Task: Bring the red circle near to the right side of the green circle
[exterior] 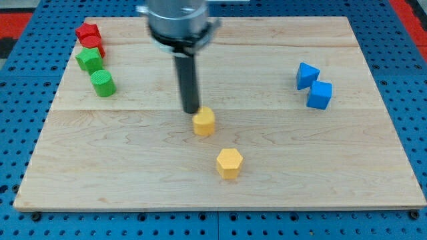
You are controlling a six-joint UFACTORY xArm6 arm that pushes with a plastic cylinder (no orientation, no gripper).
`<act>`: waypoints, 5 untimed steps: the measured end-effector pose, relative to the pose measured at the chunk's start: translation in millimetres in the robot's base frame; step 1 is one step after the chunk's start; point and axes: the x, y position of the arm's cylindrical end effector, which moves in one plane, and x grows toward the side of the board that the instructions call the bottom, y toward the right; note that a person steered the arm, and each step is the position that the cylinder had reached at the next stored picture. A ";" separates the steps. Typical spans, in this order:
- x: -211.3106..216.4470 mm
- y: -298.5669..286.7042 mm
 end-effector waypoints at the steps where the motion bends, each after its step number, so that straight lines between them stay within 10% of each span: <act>1: 39.5 18.0; 5: 34.6 25.6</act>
